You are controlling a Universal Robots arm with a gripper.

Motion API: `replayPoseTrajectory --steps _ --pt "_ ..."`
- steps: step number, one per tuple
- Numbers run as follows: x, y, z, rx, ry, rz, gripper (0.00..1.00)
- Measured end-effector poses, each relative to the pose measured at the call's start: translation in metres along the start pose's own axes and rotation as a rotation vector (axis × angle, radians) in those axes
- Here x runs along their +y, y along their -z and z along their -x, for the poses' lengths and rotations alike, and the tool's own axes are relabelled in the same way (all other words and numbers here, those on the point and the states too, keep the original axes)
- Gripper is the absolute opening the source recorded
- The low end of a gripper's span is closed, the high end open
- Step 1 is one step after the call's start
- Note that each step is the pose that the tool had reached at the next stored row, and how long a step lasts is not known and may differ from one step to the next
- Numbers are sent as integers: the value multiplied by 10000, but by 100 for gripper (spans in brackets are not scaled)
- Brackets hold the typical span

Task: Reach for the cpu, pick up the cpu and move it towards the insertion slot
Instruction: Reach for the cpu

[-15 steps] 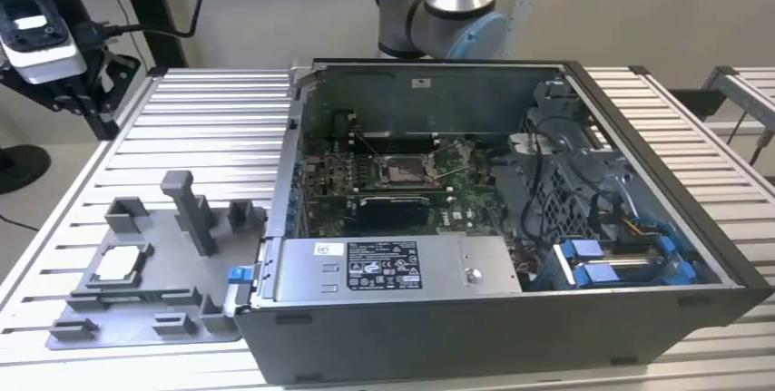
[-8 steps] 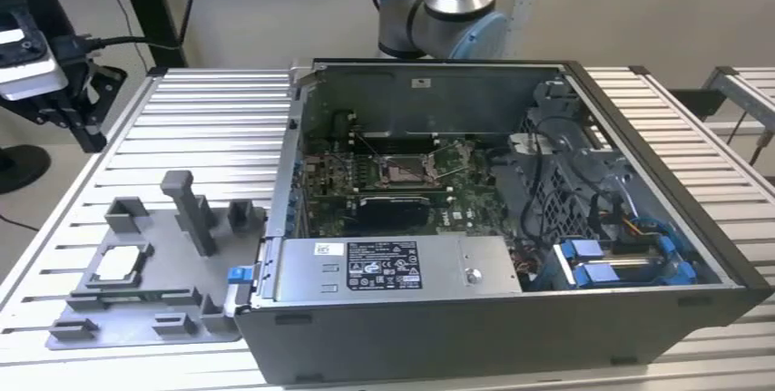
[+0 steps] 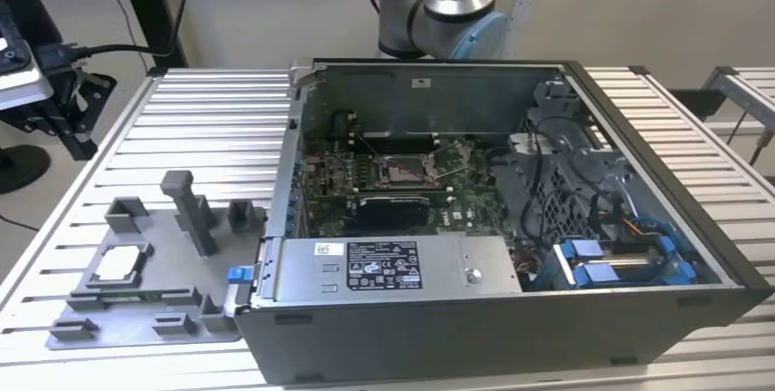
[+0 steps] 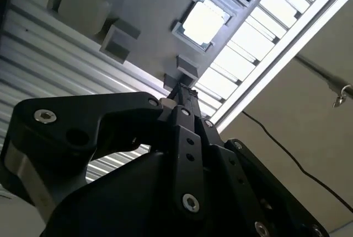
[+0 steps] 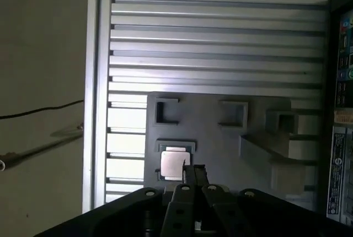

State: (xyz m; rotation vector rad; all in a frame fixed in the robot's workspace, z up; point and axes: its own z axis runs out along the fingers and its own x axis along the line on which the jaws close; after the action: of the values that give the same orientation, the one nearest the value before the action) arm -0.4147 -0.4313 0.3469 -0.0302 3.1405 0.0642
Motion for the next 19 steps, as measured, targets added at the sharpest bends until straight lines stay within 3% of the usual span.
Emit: replayPoseTrajectory --steps 4,5,19 --pt "0 0 0 1 1 -1 0" --pt "0 0 0 0 2 0 100" --pt "0 0 0 1 9 0 100"
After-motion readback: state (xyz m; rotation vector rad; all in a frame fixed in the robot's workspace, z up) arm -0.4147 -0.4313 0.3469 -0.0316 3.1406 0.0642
